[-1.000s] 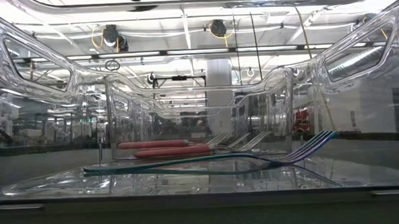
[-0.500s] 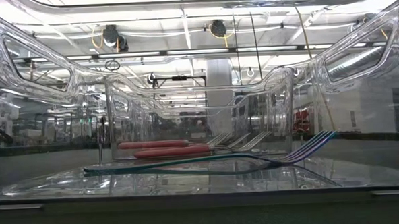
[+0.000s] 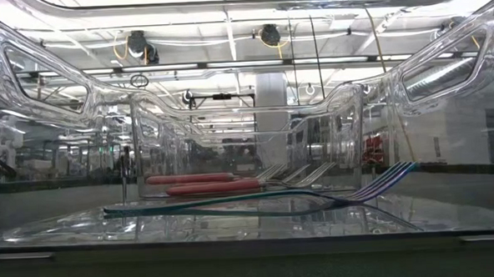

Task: Sort silverware by color (type)
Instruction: Put the top blue fork into the bottom transparent bin

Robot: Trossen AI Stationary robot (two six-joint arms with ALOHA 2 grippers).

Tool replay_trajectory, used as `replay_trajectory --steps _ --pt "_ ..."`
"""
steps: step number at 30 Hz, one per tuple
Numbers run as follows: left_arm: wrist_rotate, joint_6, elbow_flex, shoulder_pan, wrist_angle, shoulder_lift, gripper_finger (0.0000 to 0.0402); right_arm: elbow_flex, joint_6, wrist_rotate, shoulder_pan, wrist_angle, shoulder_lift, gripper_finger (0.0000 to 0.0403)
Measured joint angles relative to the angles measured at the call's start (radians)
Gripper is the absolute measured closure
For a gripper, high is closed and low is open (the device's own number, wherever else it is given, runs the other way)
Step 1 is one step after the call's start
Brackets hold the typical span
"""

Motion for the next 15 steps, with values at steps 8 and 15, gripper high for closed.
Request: replay_trajectory --steps 8,15 --pt "0.006 0.013 0.0 0.0 0.005 0.0 0.0183 -0.231 -0.077 -0.083 0.008 0.242 -0.153 0.0403" --pt "0.028 0.049 0.0 0.0 0.054 0.0 0.0183 -0.535 -0.153 -0.198 -0.066 0.611 -0.351 0.0403"
